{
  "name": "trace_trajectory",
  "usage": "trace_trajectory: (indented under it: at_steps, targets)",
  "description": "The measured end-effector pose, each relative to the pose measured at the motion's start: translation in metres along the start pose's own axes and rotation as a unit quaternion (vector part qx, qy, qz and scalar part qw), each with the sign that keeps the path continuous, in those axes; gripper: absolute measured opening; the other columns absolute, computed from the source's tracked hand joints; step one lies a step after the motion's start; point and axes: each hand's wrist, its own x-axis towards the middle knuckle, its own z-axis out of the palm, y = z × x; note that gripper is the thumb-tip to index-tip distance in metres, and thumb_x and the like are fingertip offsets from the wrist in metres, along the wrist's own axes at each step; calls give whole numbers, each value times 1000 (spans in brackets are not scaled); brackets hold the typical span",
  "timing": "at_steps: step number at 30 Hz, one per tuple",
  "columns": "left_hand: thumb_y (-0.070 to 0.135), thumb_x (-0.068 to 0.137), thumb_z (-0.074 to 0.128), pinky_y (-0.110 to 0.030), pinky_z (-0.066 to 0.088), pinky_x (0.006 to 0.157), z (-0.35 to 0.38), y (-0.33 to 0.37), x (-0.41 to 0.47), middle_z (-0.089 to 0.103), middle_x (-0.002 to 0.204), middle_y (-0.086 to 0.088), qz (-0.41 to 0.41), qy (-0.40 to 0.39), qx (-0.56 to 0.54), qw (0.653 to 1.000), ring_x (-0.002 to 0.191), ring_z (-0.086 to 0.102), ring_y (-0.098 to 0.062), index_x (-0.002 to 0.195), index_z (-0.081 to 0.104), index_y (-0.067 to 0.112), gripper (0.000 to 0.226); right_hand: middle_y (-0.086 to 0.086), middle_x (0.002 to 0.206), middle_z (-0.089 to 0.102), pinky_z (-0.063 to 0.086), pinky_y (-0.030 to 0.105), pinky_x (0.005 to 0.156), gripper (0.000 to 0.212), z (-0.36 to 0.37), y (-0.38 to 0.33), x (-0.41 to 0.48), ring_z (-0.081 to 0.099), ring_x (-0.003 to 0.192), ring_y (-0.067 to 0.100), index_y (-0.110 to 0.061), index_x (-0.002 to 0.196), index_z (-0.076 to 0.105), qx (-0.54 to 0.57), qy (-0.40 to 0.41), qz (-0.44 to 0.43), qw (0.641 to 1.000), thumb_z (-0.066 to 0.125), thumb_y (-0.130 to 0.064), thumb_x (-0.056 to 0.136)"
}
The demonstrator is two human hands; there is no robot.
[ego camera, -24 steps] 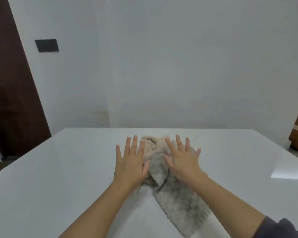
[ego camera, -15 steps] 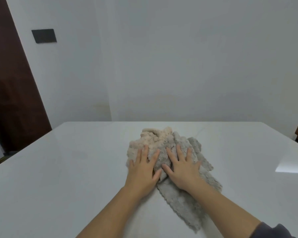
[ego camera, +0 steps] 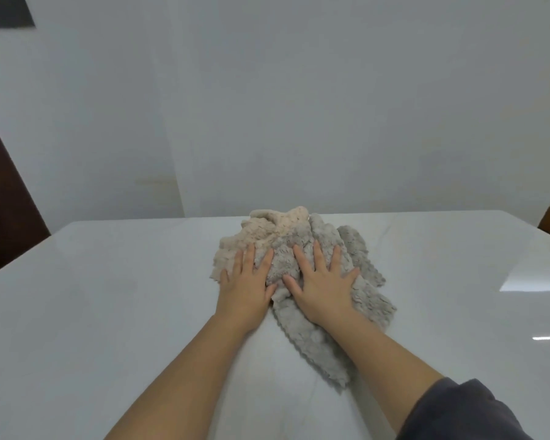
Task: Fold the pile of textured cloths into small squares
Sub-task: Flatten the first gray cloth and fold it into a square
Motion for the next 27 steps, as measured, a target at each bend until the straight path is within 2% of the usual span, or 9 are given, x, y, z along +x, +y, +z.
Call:
trace_trajectory:
  at_steps: [6,10,13,15,18,20,22,25,27]
  targets:
    - [34,95,50,-57,2,118,-10,11,2,-10,162,3,-39,23,-77,996,149,-11,-22,153,-4,29,80,-2,164,-9,-4,72,108,68,-1,-1,-8,-21,146,36,-44,152,-10,25,15,-3,1000,11,-71,92]
    - [19,85,57,-56,3,118,-6,25,-9,16,158,2,-60,113,-167,978,149,4,-20,139,37,24,58,-2,164,-6,-3,71,111,65,-4,3,-18,-19,148,32,-39,154,-3,40,12,-23,999,19,-61,97]
    - [26,81,60,-49,20,114,0,35,-21,46,125,5,-51,238,-179,953,125,39,-15,106,55,22,26,-2,164,-2,-3,69,112,63,-7,9,-20,-16,148,30,-35,155,4,61,9,-37,997,28,-49,98]
    - [24,82,63,-39,35,96,0,39,-23,51,101,7,-41,289,-169,941,101,47,-16,89,54,20,12,-3,164,2,-4,67,113,62,-9,10,-21,-14,149,27,-33,154,12,90,21,-41,995,34,-42,97]
    - [8,80,63,-29,40,72,-4,42,-25,53,84,7,-17,274,-250,928,83,50,-14,74,47,15,18,-6,163,7,-6,62,116,60,-13,14,-21,-9,150,20,-30,152,21,177,47,-23,983,41,-32,96]
    - [-1,77,62,-21,41,68,-6,40,-31,61,84,15,-41,251,-341,905,82,56,-1,68,43,13,25,-8,163,6,-7,58,117,64,-16,16,-23,-8,150,17,-29,152,20,231,60,-15,971,44,-25,93]
    - [-10,75,57,-15,38,61,-10,42,-34,57,72,17,-76,235,-429,869,66,51,4,69,42,11,27,-9,163,4,-7,58,118,67,-18,17,-24,-10,150,16,-30,152,17,258,75,-15,963,45,-18,92]
    - [-16,77,46,-18,45,69,-14,46,-32,60,82,0,-70,202,-556,803,74,57,-3,89,50,11,30,-11,163,-6,-8,59,117,78,-20,18,-25,-16,149,17,-34,153,8,261,91,-26,961,43,-7,89]
    - [-9,80,43,-21,48,75,-14,48,-34,65,88,-1,-49,156,-571,805,84,60,-10,95,57,14,30,-11,162,-13,-10,60,116,91,-20,18,-25,-21,148,19,-39,153,-4,237,99,-46,965,44,0,87]
